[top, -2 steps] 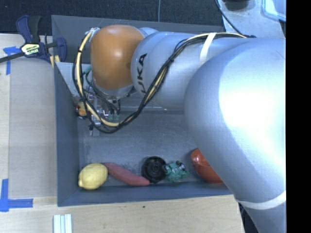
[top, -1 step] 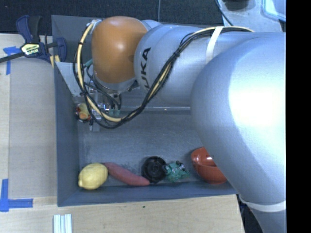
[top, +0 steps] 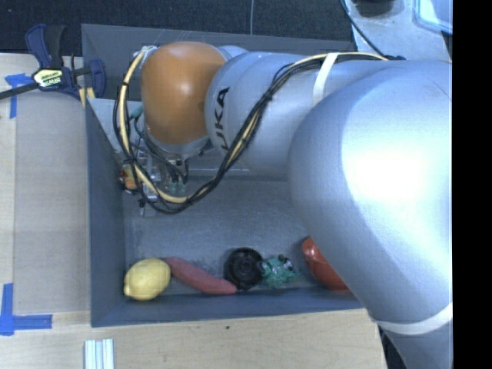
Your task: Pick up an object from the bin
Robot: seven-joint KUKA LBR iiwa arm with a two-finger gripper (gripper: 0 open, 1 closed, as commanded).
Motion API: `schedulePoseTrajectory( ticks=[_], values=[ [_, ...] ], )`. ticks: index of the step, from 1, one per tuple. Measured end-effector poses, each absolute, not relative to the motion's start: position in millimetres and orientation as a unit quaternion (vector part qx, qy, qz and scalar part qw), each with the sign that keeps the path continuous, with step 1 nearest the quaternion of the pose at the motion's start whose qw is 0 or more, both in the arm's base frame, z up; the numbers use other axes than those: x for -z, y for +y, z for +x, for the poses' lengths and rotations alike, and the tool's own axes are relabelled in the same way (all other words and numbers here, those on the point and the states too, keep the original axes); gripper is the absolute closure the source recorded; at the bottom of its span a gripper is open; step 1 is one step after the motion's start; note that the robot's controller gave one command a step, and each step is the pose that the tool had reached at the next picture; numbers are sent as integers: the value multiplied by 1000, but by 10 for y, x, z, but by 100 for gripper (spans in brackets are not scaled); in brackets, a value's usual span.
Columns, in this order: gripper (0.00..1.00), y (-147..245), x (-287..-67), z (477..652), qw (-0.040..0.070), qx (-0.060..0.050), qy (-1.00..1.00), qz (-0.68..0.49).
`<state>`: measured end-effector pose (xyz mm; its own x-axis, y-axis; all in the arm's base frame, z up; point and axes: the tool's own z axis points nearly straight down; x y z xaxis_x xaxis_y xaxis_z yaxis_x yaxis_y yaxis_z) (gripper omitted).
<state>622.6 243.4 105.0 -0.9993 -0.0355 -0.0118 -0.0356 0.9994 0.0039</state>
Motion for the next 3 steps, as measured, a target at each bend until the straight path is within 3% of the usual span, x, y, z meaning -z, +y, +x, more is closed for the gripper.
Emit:
schedulePoseTrajectory(
  ticks=[1, 2, 3],
  values=[
    [0, 2367, -689, 6226, 8, -4, 998, 63],
    [100, 2383, -711, 6274, 9, -3, 1000, -19],
    [100, 2382, -711, 6274, 9, -3, 1000, -19]
  ],
)
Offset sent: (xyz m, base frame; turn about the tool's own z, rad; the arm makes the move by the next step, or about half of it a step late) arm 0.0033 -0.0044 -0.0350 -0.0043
